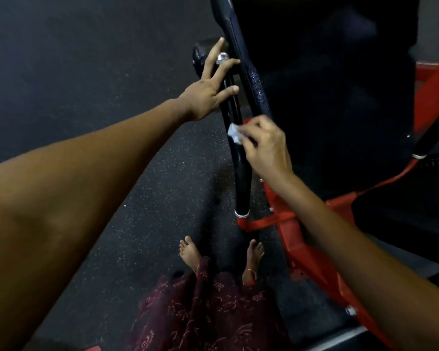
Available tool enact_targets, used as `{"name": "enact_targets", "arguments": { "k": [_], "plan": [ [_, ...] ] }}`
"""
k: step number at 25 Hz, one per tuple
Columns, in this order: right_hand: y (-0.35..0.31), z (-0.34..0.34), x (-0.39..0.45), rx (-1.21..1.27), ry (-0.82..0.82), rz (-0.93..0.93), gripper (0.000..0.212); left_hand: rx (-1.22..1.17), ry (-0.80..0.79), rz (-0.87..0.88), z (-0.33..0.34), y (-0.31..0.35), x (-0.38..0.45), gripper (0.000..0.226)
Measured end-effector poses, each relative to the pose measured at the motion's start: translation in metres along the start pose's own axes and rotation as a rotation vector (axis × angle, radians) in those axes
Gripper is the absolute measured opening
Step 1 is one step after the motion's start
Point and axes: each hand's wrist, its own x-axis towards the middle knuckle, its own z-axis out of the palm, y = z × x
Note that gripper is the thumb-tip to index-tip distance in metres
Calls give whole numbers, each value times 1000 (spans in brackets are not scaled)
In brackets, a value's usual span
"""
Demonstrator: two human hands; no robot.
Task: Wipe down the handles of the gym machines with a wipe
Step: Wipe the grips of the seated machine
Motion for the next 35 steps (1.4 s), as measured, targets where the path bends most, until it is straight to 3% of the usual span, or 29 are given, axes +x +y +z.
{"name": "enact_targets", "arguments": {
  "k": [3, 8, 12, 15, 17, 20, 23, 25, 29, 35],
  "plan": [
    [-6, 10, 28, -22, 69, 15, 11, 0, 9, 14, 1, -2, 0, 53],
    [-2, 7, -49, -112, 50, -141, 12, -8, 3, 2, 2, -2, 0, 51],
    [-4, 6, -24, -69, 78, -46, 10, 0, 6, 19, 3, 0, -2, 50],
    [-13, 18, -6, -66, 158, 58, 10, 176, 44, -58, 3, 7, -7, 54],
    [-13, 26, -30, -79, 224, 21, 12, 354, 88, -100, 9, 20, -16, 52],
    [5, 36, -94, -94, 199, -1, 13, 414, 24, 96, 27, 28, -36, 43],
    [20, 47, -152, -39, -3, 154, 12, 384, -65, 194, 37, 20, -48, 40],
    [14, 47, -151, 25, 88, 182, 5, 389, -82, 185, 36, 17, -47, 42],
    [-14, 31, -80, 71, 428, 129, 11, 435, -75, 182, 35, 16, -47, 58],
    [9, 58, -109, -211, 277, -76, 6, 427, -62, 171, 39, 15, -46, 42]
  ]
}}
